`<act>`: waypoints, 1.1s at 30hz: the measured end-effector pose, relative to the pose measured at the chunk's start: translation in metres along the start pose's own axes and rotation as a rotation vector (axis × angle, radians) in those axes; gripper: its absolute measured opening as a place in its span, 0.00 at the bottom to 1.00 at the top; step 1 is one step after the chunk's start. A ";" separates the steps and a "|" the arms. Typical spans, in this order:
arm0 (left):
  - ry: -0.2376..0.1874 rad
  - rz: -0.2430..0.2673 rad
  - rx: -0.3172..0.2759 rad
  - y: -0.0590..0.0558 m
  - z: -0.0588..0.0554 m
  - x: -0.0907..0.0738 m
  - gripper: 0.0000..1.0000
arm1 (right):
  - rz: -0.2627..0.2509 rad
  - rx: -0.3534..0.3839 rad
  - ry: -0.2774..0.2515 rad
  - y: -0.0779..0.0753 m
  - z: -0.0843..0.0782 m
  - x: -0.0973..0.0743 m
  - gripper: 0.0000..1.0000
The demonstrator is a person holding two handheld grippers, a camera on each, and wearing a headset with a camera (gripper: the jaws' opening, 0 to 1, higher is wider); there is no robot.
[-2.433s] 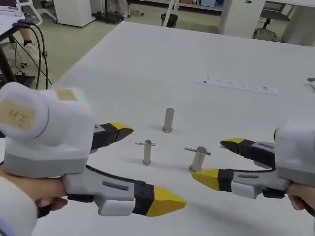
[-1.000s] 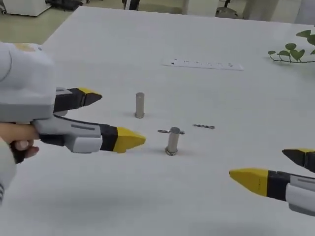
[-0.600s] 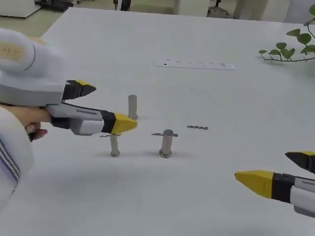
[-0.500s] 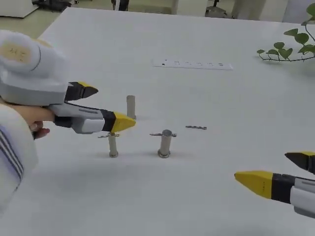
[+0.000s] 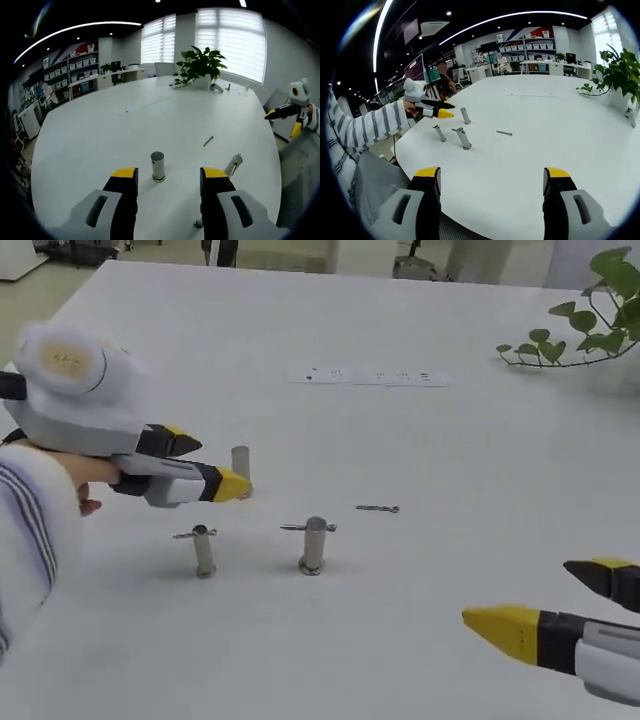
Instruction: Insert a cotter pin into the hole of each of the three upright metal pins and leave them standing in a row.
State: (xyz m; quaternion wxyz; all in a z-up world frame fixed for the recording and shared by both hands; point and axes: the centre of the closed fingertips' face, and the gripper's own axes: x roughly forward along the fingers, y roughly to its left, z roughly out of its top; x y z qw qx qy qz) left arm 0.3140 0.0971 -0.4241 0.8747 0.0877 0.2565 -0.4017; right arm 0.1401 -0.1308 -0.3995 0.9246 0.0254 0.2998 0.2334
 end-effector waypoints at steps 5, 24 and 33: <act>0.006 -0.021 -0.029 0.004 -0.003 0.017 0.36 | 0.001 -0.005 0.008 -0.002 0.000 0.000 0.81; 0.045 -0.016 -0.022 0.013 -0.016 0.055 0.14 | -0.007 0.016 0.027 -0.009 0.001 0.000 0.79; 0.013 -0.027 -0.013 0.013 -0.015 0.054 0.10 | 0.004 0.023 0.034 -0.007 -0.002 0.001 0.78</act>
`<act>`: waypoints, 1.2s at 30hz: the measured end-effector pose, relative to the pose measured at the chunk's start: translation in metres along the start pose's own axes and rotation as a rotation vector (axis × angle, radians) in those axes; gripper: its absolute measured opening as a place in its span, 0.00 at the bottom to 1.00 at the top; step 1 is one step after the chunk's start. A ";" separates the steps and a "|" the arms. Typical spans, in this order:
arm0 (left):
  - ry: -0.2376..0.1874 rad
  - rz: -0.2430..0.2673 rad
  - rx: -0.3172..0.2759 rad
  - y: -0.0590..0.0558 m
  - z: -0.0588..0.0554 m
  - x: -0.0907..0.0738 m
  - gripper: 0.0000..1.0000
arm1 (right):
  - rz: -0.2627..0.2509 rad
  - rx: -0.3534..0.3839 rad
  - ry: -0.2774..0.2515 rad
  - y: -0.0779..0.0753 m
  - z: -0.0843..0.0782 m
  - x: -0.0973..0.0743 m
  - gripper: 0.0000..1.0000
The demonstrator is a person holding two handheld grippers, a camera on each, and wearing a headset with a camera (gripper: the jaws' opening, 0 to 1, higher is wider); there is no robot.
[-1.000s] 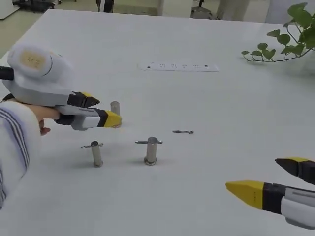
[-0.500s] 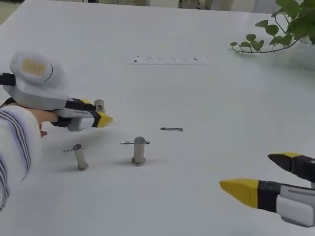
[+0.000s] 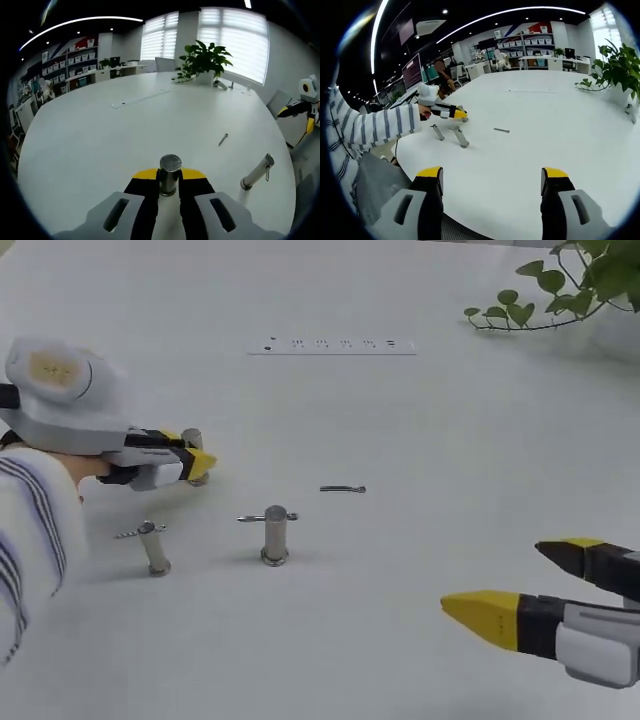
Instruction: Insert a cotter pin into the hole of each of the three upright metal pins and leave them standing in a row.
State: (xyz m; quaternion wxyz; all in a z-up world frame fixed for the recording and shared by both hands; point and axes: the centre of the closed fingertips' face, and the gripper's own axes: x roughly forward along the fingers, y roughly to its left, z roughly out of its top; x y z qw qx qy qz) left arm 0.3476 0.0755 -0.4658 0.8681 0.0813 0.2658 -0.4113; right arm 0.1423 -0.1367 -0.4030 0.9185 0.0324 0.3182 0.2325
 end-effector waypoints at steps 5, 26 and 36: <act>0.004 0.019 0.018 0.002 0.001 -0.001 0.10 | 0.000 0.002 -0.002 0.001 -0.001 -0.001 0.78; -0.057 0.091 -0.051 -0.003 0.014 -0.087 0.09 | 0.030 -0.014 -0.008 0.013 0.002 0.006 0.77; -0.094 0.092 -0.059 -0.025 0.025 -0.124 0.09 | 0.054 -0.029 -0.021 0.023 0.006 0.007 0.78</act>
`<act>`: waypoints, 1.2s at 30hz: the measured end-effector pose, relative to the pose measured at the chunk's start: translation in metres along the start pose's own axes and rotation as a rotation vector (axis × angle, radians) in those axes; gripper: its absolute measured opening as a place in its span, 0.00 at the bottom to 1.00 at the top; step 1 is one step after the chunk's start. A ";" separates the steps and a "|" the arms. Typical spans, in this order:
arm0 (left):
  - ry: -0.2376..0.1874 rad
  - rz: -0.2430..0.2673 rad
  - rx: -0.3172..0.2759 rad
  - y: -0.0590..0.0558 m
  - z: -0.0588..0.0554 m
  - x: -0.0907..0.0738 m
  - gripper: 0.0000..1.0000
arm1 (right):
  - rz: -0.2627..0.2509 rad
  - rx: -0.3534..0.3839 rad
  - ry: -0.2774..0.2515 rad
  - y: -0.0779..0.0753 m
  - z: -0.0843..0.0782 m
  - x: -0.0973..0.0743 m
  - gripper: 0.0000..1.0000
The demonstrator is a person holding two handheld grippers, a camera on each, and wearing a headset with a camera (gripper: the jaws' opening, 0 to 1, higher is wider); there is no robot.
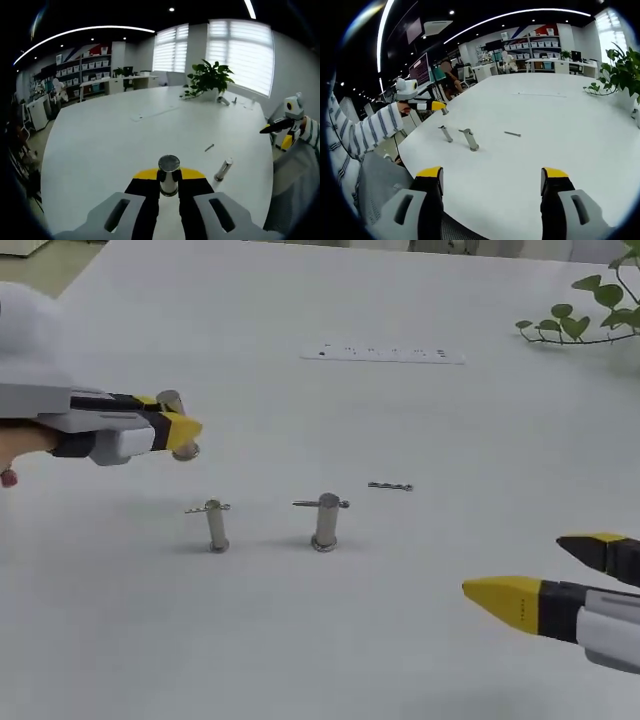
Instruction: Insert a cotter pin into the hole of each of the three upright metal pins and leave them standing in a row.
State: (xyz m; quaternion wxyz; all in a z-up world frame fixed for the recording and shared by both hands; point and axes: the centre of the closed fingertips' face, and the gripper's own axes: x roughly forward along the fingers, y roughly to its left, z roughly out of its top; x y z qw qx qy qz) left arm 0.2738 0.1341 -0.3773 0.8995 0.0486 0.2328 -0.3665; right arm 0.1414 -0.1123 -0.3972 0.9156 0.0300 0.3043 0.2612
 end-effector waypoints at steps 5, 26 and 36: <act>-0.014 -0.021 0.021 -0.015 0.003 -0.012 0.09 | 0.002 -0.005 -0.001 0.002 -0.001 -0.002 0.78; 0.013 -0.193 0.087 -0.104 -0.005 -0.010 0.09 | 0.011 -0.017 -0.012 0.007 0.001 -0.003 0.78; 0.079 -0.252 0.115 -0.122 -0.028 0.003 0.09 | 0.023 -0.020 -0.010 0.012 -0.002 -0.003 0.77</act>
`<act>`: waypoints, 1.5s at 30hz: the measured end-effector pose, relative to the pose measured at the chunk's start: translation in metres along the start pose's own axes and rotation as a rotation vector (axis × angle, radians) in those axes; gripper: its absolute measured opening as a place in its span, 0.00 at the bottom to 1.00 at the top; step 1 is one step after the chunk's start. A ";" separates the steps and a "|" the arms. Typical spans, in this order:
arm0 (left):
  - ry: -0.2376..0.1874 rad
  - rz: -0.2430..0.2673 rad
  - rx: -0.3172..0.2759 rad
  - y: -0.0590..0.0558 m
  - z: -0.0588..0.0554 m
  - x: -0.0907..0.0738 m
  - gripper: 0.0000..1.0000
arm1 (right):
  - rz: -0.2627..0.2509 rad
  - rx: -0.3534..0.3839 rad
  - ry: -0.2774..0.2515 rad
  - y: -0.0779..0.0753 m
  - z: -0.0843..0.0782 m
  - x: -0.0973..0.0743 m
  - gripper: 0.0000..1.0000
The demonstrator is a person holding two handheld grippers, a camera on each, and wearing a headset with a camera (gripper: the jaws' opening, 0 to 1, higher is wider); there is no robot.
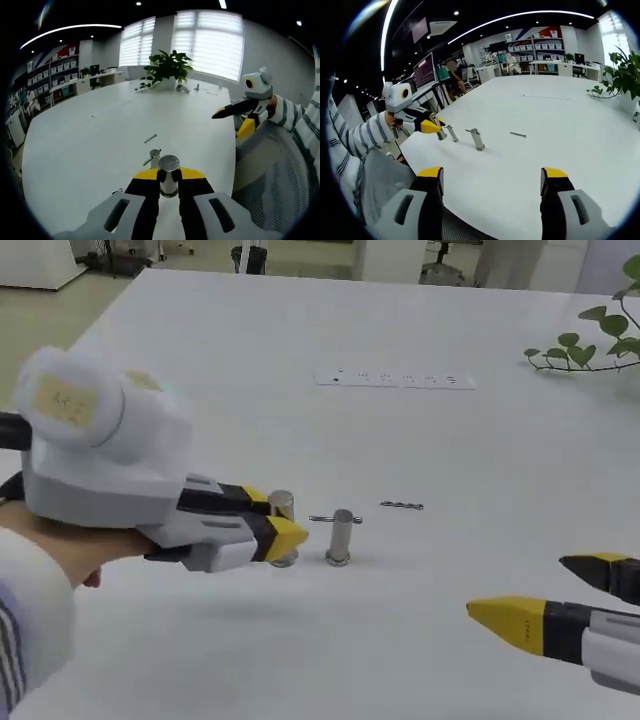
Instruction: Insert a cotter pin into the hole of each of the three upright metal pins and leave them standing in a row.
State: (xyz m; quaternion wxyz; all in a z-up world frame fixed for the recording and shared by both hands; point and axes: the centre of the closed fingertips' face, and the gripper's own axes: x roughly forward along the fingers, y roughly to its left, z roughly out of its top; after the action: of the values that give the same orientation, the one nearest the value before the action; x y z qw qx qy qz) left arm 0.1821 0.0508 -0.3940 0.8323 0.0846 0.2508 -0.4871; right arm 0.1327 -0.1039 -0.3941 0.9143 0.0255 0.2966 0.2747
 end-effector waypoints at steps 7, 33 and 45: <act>0.037 -0.019 0.011 -0.012 -0.012 0.012 0.09 | 0.002 -0.002 0.004 0.001 -0.002 0.000 0.77; 0.159 -0.029 0.000 -0.024 -0.053 0.046 0.10 | 0.009 0.028 -0.017 0.002 0.000 -0.001 0.77; 0.143 0.017 -0.011 -0.019 -0.052 0.049 0.10 | 0.018 0.039 -0.017 0.003 -0.001 0.001 0.76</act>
State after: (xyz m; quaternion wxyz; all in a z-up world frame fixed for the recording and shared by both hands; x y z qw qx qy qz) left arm 0.1683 0.0239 -0.4608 0.8167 0.1167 0.3117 -0.4714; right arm 0.1316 -0.1011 -0.3951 0.9136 0.0481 0.2940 0.2768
